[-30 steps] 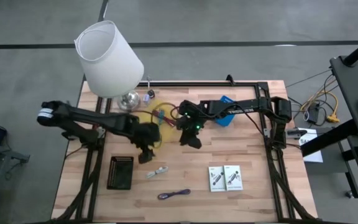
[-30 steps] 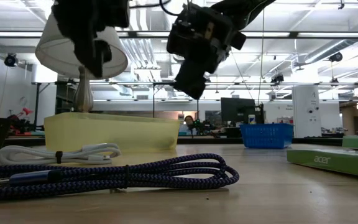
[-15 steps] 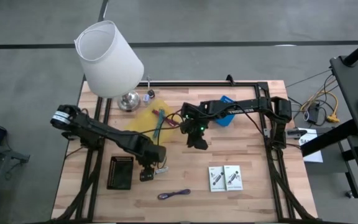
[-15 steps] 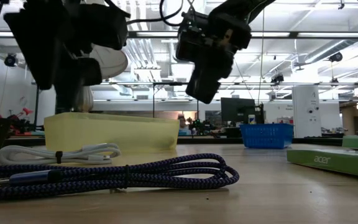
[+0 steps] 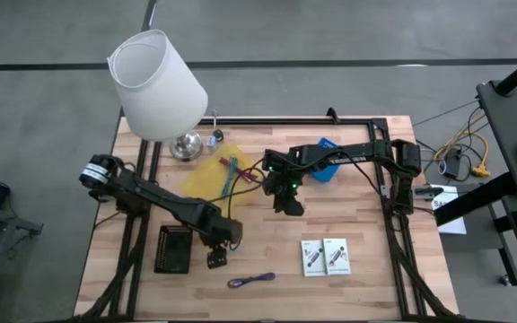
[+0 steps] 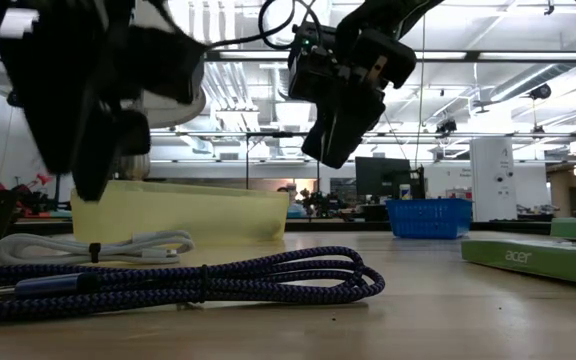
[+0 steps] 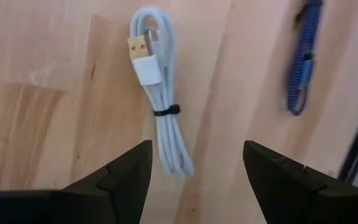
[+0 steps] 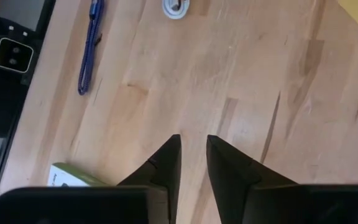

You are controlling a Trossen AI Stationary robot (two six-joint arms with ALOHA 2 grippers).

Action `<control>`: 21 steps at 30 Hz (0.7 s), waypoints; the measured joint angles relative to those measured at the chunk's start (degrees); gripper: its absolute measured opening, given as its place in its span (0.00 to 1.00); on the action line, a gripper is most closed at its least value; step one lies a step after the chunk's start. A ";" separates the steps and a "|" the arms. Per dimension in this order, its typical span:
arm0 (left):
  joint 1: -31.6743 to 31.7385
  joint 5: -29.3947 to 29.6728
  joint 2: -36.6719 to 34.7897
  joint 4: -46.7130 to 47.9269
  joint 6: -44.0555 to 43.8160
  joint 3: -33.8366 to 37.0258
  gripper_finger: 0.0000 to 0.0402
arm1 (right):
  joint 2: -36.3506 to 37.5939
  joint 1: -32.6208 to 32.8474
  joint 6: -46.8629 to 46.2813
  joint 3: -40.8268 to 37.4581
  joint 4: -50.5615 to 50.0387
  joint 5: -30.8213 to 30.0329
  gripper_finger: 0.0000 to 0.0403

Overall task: Pick and place items into bin
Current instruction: Put the white charger cable into the yellow bin

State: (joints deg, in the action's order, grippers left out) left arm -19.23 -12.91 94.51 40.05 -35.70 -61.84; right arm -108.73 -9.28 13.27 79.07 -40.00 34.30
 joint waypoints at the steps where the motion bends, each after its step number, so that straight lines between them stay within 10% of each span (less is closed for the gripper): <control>1: -0.02 0.00 0.69 -0.01 0.00 0.00 0.59 | 0.00 0.00 0.17 0.00 0.04 0.00 0.16; 21: -0.21 4.20 7.01 -0.03 -1.66 -0.04 0.57 | -0.02 0.00 0.45 0.00 0.02 0.02 0.15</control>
State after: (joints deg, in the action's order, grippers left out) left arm -19.43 -8.71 101.51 40.03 -37.36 -61.89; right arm -108.75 -9.28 13.72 79.07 -39.98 34.32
